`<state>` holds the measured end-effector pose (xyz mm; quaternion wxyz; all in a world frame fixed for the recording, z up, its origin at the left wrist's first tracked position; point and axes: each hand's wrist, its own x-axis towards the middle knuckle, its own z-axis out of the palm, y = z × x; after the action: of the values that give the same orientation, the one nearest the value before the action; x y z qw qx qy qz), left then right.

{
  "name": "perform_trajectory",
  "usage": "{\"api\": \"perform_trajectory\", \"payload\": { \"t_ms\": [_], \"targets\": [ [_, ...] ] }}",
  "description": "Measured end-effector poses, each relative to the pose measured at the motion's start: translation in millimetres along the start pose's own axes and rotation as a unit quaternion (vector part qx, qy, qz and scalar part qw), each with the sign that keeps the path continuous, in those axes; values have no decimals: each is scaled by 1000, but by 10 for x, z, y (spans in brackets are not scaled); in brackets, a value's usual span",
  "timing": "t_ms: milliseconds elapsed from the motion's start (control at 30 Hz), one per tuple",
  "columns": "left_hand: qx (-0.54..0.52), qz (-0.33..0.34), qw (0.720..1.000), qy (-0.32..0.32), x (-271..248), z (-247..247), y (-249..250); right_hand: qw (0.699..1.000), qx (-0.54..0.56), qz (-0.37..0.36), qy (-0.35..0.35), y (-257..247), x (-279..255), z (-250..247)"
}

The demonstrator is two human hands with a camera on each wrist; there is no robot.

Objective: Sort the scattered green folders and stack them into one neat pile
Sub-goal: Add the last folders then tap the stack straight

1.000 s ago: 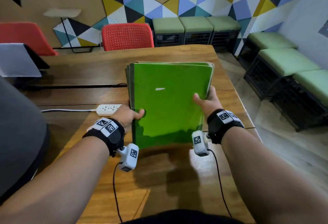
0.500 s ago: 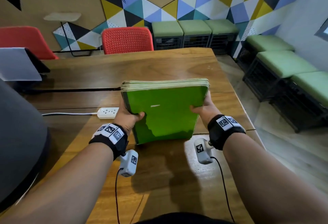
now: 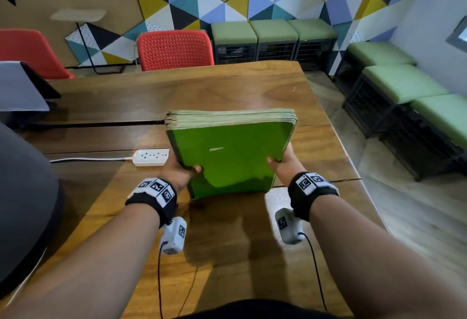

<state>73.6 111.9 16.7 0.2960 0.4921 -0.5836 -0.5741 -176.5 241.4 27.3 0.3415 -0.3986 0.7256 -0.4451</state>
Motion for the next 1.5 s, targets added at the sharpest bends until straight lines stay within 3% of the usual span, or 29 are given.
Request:
{"api": "perform_trajectory", "payload": {
  "t_ms": [133, 267, 467, 667, 800, 1200, 1400, 1500],
  "targets": [
    [134, -22, 991, -17, 135, -71, -73, 997, -55, 49, 7, 106, 163, 39],
    [153, -42, 985, -65, 119, -29, -174, 984, -132, 115, -19, 337, 158, 132],
    [286, -43, 957, -13, 97, -4, -194, 970, -198, 137, -20, 379, 259, 96],
    [378, -186, 905, -53, 121, 100, -275, 957, -176, 229, -28, 470, 240, 171],
    [415, -232, 874, -100, 156, 83, -464, 939, -186, 283, -54, 642, 232, 345],
    [450, -212, 866, -60, 1071, 17, -212, 946, -176, 274, -2, 482, 1103, 530],
    [505, -250, 822, -85, 1326, 150, -391, 927, -229, 296, -16, 706, 1337, 632],
    [505, -257, 820, -78, 1400, 184, -387, 921, -244, 302, -15, 705, 1419, 658]
  ]
}}
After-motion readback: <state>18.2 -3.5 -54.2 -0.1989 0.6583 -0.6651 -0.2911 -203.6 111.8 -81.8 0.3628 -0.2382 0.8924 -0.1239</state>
